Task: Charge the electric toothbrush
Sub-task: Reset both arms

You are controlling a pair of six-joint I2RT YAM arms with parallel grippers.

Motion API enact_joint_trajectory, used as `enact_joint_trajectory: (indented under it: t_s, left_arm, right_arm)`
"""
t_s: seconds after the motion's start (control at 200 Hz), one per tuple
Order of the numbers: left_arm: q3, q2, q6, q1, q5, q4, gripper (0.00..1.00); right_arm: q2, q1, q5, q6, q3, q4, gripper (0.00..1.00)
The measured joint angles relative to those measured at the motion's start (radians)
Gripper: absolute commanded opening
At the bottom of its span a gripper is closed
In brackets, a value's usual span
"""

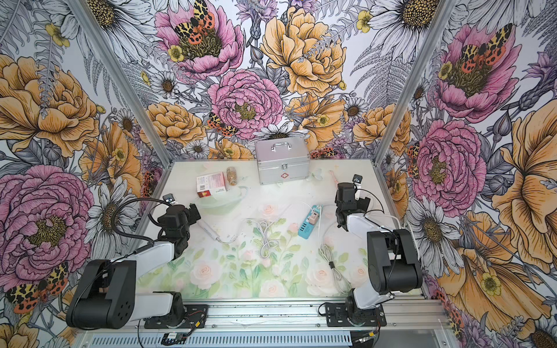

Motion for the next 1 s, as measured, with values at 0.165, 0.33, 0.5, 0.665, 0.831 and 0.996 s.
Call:
enact_joint_trajectory:
  t_s: [0.165, 0.33, 0.5, 0.665, 0.831, 0.996]
  left_arm:
    - [-0.015, 0.118, 0.075, 0.006, 0.072, 0.226, 0.99]
    - [-0.05, 0.182, 0.108, 0.013, 0.14, 0.377, 0.99]
    - [-0.061, 0.192, 0.118, 0.013, 0.167, 0.435, 0.99]
    - [-0.062, 0.192, 0.127, 0.012, 0.173, 0.476, 0.99]
    - [-0.084, 0.192, 0.151, 0.0, 0.177, 0.522, 0.99]
    - [-0.133, 0.193, 0.179, -0.024, 0.18, 0.594, 0.99]
  right_arm:
    - [0.021, -0.04, -0.123, -0.045, -0.074, 0.241, 0.96]
    - [-0.007, -0.051, -0.228, -0.047, -0.169, 0.332, 1.0]
    - [-0.117, -0.033, -0.264, -0.056, -0.166, 0.238, 1.0]
    - [-0.243, -0.028, -0.256, -0.082, -0.209, 0.195, 1.0]
    - [-0.214, -0.029, -0.26, -0.132, -0.338, 0.297, 1.0]
    - [-0.068, -0.035, -0.319, -0.182, -0.388, 0.469, 1.0]
